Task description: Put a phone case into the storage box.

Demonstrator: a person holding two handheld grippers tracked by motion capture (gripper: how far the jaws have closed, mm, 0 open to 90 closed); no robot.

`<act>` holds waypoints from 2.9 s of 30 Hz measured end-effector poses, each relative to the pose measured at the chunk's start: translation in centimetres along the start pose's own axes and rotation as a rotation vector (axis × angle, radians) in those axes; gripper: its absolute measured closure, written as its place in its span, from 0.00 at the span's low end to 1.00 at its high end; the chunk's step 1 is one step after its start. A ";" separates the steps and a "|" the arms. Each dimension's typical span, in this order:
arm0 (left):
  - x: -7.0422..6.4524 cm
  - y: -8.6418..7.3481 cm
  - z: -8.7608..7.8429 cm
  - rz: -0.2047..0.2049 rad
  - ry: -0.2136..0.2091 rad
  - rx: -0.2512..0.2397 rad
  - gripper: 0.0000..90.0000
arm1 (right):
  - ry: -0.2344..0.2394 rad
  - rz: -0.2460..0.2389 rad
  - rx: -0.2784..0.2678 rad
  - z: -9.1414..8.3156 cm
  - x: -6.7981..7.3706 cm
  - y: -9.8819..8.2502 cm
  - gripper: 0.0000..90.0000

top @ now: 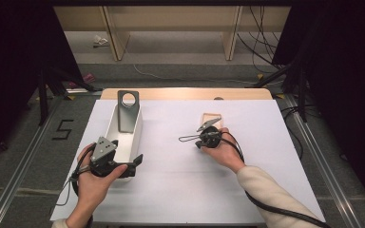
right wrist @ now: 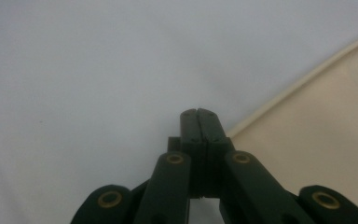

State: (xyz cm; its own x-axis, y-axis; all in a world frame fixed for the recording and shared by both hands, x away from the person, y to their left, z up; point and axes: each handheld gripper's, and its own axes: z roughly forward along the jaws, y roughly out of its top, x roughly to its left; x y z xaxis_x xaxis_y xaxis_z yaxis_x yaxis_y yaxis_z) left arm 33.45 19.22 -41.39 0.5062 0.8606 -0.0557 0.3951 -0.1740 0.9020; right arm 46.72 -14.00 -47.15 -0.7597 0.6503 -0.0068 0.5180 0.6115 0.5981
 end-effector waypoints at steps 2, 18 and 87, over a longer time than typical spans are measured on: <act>0.0 0.0 0.0 0.002 0.000 0.001 0.00 | 0.001 0.007 0.005 -0.3 -0.1 -0.1 1.00; -0.1 -0.2 -0.2 0.044 -0.022 -0.001 0.00 | 0.026 -0.068 -0.030 -4.1 -1.7 -0.2 0.82; -0.4 -0.2 0.2 0.057 -0.036 -0.005 0.00 | 0.032 -0.609 0.472 -0.6 -1.5 2.1 0.95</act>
State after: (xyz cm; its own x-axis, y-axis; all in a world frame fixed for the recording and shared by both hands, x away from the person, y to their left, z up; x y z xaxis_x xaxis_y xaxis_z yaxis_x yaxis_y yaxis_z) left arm 33.32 18.79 -41.61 0.5552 0.8315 -0.0193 0.3606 -0.2198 0.9065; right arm 48.71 -13.95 -45.40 -0.9718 0.1280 -0.1979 0.1119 0.9896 0.0907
